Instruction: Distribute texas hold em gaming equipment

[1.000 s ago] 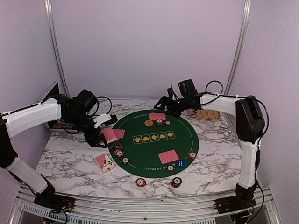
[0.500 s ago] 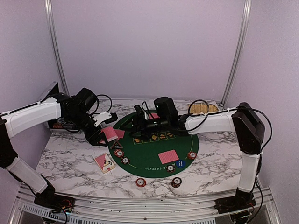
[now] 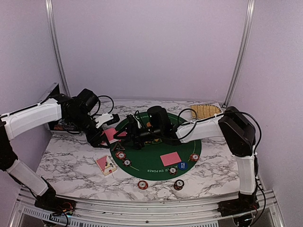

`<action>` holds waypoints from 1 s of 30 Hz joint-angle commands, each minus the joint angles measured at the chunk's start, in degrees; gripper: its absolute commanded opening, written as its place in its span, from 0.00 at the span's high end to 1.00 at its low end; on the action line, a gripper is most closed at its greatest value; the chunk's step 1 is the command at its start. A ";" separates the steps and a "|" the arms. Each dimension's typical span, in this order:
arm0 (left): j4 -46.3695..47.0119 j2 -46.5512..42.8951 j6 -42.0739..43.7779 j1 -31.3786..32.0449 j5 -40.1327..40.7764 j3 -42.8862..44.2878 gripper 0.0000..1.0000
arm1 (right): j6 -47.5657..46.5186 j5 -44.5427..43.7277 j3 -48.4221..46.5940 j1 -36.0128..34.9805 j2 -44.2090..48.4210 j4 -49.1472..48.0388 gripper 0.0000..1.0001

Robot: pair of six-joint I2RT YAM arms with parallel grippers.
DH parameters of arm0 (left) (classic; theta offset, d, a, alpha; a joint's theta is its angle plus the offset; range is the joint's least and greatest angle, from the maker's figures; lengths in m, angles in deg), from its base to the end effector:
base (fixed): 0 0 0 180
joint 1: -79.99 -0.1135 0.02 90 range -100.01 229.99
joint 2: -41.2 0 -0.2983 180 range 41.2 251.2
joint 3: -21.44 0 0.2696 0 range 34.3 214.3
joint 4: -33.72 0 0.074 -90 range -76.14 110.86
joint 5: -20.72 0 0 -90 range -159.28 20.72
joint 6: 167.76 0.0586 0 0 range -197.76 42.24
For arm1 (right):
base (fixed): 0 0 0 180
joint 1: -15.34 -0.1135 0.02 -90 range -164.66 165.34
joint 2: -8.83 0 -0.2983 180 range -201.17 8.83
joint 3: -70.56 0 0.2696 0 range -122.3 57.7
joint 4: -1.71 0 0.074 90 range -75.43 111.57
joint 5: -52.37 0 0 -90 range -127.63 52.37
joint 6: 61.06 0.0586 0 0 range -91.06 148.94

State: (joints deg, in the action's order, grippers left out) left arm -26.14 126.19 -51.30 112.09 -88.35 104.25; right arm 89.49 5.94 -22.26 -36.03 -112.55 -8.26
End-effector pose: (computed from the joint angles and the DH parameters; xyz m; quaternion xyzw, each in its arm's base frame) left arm 0.2643 -0.1884 0.2861 0.5029 0.8151 -0.1723 0.2300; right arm 0.2946 0.4334 0.2022 -0.1556 0.7690 0.6178 0.0536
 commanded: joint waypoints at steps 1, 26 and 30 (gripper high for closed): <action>-0.19 -1.46 1.22 0.81 -1.19 0.21 1.00 | 1.40 1.50 -2.57 -0.51 -0.43 -2.99 0.13; -0.11 -0.62 1.84 2.62 0.57 0.14 1.00 | 5.23 5.45 -11.97 -1.80 -9.43 -3.03 0.18; -0.19 -0.76 2.02 2.62 0.64 -0.10 1.00 | 5.18 5.90 -11.65 -1.53 -9.63 -2.46 0.21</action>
State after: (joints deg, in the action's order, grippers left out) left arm -26.17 126.19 -50.10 114.56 -87.28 104.23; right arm 94.32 10.45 -31.90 -37.37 -121.14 -10.82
